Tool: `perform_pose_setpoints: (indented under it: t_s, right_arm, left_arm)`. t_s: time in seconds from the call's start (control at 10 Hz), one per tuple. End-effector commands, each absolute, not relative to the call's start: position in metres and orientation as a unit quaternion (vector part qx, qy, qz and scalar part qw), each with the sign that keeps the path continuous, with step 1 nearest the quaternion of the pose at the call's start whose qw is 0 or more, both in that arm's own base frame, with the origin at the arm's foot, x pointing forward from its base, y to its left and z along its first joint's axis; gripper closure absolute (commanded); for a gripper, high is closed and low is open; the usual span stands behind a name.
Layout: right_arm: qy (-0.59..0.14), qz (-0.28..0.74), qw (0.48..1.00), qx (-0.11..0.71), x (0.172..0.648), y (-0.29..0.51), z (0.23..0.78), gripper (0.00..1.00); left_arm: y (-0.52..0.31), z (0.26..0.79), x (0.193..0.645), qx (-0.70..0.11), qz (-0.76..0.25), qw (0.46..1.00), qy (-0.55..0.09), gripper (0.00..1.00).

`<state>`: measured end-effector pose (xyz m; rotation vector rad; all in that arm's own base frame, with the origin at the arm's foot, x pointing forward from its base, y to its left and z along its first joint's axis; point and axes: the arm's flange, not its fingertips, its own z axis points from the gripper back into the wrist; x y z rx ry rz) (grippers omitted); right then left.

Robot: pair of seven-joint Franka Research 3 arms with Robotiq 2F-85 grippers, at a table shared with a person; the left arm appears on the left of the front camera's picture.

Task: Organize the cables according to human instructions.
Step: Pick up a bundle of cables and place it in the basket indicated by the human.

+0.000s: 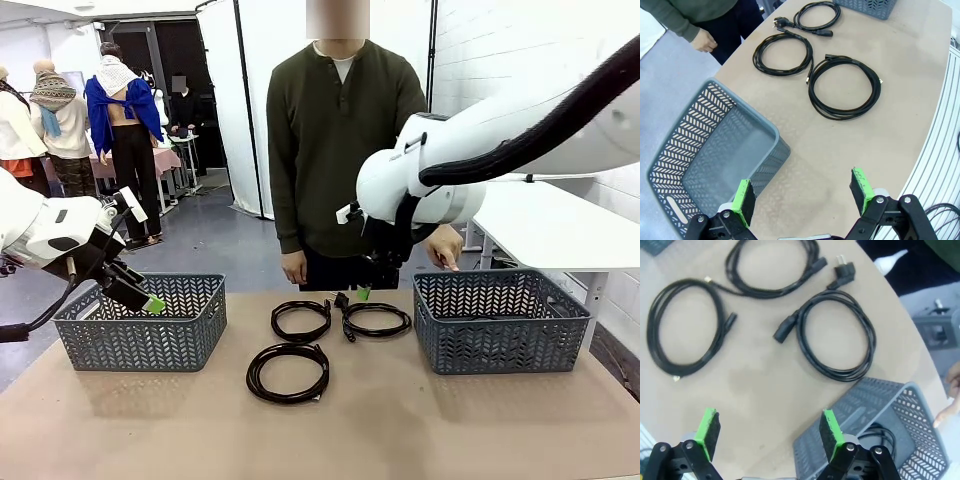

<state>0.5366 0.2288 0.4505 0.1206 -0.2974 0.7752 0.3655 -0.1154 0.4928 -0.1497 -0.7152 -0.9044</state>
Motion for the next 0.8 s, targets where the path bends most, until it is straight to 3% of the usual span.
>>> perform_pose_setpoints:
  t_s: [0.0,0.4,0.7]
  right_arm:
    - [-0.117,0.336,0.934,0.035,0.569,0.248,0.443,0.00]
    - [-0.098,0.301,0.948,0.039,0.613,0.264,0.419,0.00]
    - [-0.102,0.308,0.945,0.051,0.607,0.258,0.411,0.00]
  left_arm:
    - [-0.115,0.492,0.367,-0.077,-0.425,0.835,-0.341,0.00]
    - [-0.115,0.492,0.367,-0.077,-0.425,0.835,-0.341,0.00]
    - [-0.115,0.492,0.367,-0.077,-0.425,0.835,-0.341,0.00]
